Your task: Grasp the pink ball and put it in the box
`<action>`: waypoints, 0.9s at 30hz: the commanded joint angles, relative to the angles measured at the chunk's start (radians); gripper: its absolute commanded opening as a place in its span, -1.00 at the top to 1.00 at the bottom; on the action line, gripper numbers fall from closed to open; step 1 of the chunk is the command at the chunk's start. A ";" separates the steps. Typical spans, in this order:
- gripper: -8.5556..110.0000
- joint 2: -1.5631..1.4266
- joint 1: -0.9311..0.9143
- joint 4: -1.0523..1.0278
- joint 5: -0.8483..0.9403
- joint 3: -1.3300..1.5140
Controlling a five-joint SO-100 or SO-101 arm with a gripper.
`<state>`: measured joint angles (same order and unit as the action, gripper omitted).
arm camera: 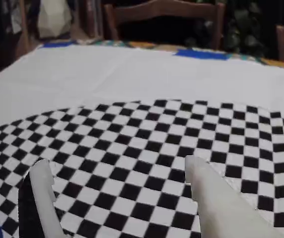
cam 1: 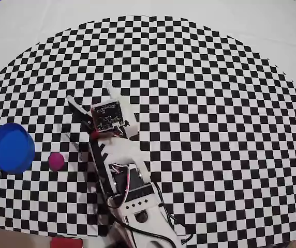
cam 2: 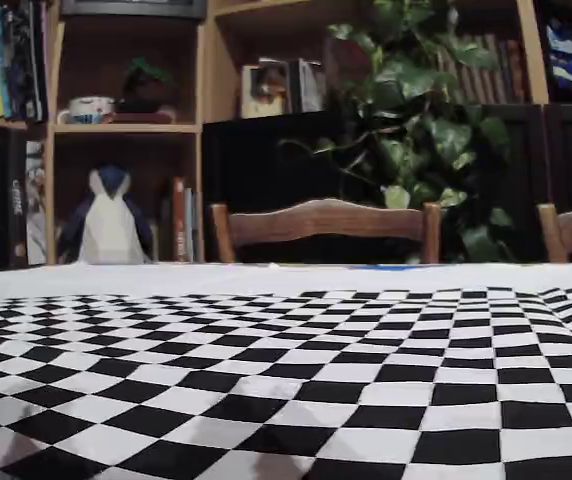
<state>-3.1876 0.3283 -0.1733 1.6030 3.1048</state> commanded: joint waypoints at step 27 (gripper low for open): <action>0.34 0.006 0.509 0.071 0.008 0.008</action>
<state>-3.1876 0.7915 -0.1181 1.6030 3.1048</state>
